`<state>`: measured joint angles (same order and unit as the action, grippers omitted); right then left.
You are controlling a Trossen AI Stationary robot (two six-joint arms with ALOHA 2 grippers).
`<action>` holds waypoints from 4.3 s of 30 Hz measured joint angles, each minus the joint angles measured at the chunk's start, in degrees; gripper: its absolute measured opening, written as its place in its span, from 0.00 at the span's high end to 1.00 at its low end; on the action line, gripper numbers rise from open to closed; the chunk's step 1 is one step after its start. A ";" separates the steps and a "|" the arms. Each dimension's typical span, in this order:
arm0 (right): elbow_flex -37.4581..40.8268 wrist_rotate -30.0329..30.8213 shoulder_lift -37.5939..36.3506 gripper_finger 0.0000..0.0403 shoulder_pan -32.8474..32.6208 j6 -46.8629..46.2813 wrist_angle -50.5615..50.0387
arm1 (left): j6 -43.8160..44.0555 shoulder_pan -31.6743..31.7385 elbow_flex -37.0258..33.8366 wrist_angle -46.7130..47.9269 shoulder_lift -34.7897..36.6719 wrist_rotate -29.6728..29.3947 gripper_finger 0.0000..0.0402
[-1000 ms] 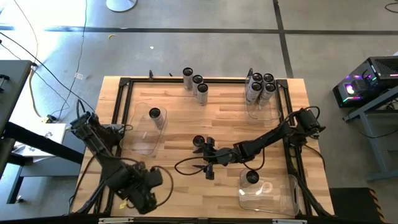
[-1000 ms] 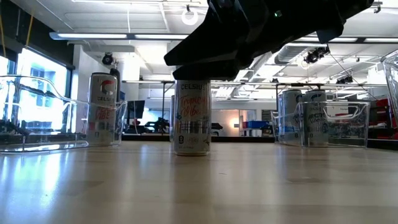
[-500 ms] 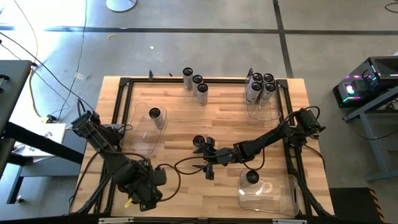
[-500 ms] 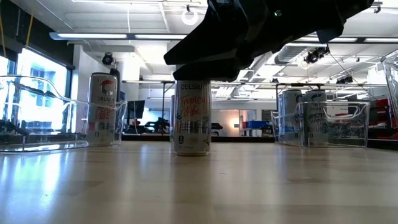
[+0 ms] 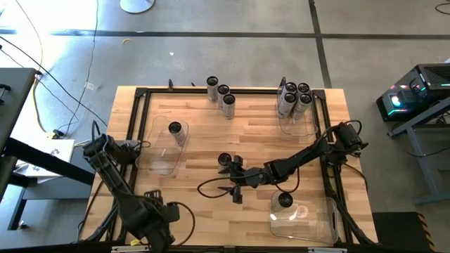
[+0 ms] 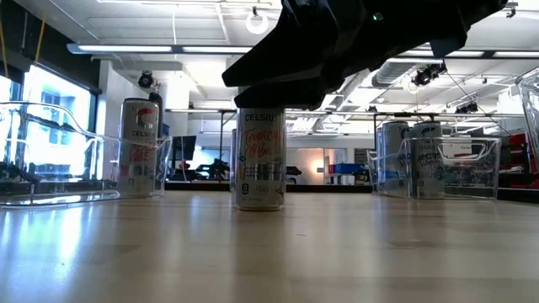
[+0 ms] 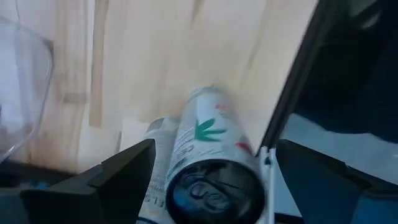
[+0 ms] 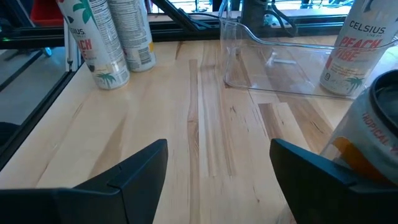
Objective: Sort soda cans
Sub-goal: Put the white-pink soda can into the middle transparent bin
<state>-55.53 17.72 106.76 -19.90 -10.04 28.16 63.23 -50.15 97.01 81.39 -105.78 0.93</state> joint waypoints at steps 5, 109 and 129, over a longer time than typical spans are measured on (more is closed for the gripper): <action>0.00 0.00 0.00 0.31 -0.01 0.00 0.00 | -0.36 -0.49 -0.02 0.30 -1.24 0.15 0.18; 0.00 -1.84 0.00 0.31 -0.13 -1.51 -0.07 | -13.22 8.22 0.96 3.89 0.87 -12.17 0.20; 0.00 -1.84 0.00 0.31 0.00 -1.46 -0.07 | 17.68 13.37 -3.74 -3.16 5.60 -19.78 0.20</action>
<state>-55.53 15.88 106.76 -19.90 -11.51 28.10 80.90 -36.78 93.27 78.24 -100.18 -18.85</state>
